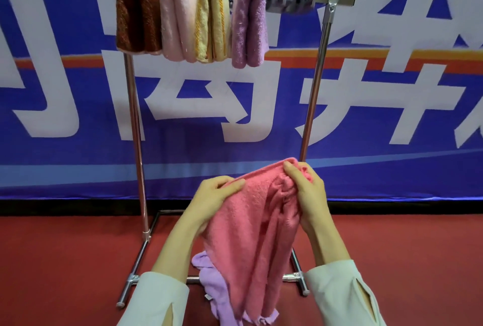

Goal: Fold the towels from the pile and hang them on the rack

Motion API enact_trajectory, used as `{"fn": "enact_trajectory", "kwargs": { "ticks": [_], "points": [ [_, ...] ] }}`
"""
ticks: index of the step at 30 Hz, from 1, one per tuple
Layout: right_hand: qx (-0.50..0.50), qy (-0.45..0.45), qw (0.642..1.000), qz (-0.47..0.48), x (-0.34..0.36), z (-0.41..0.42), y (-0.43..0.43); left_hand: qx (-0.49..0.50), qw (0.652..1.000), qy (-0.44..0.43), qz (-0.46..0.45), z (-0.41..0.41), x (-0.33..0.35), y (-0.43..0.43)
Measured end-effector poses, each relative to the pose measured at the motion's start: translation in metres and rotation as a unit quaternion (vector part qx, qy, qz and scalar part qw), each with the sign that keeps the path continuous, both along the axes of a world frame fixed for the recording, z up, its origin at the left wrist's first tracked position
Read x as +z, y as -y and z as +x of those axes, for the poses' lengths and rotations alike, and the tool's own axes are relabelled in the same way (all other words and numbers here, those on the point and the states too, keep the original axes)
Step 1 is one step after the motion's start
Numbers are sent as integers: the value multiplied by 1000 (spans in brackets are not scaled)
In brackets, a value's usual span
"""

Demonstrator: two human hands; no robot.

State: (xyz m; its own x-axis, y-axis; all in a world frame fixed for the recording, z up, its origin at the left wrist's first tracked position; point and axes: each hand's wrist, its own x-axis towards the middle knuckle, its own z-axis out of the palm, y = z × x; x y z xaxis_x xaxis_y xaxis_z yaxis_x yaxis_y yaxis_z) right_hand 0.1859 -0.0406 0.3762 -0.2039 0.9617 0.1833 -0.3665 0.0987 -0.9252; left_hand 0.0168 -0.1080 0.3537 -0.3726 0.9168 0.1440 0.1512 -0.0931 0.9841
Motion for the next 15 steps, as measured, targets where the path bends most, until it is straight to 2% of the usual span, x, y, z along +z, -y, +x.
{"fn": "enact_trajectory", "kwargs": {
  "ticks": [3, 4, 6, 8, 11, 15],
  "points": [
    [87, 111, 990, 32, -6, 7, -1, 26, 994, 92, 43, 2, 5, -5],
    [128, 148, 980, 47, -7, 8, 0, 26, 994, 91, 47, 7, 7, -7],
    [184, 216, 955, 83, -9, 5, 4, 10, 998, 34, 46, 18, 10, -12],
    [198, 238, 945, 107, -13, 0, 5, -31, 998, -7, 46, 30, 12, -14],
    [103, 171, 978, 60, -19, 0, 0, -30, 999, -9, 42, 25, 9, -16],
    [26, 15, 999, -22, -20, 12, -10, -63, 996, -51, -47, 6, -2, -10]
  ]
}}
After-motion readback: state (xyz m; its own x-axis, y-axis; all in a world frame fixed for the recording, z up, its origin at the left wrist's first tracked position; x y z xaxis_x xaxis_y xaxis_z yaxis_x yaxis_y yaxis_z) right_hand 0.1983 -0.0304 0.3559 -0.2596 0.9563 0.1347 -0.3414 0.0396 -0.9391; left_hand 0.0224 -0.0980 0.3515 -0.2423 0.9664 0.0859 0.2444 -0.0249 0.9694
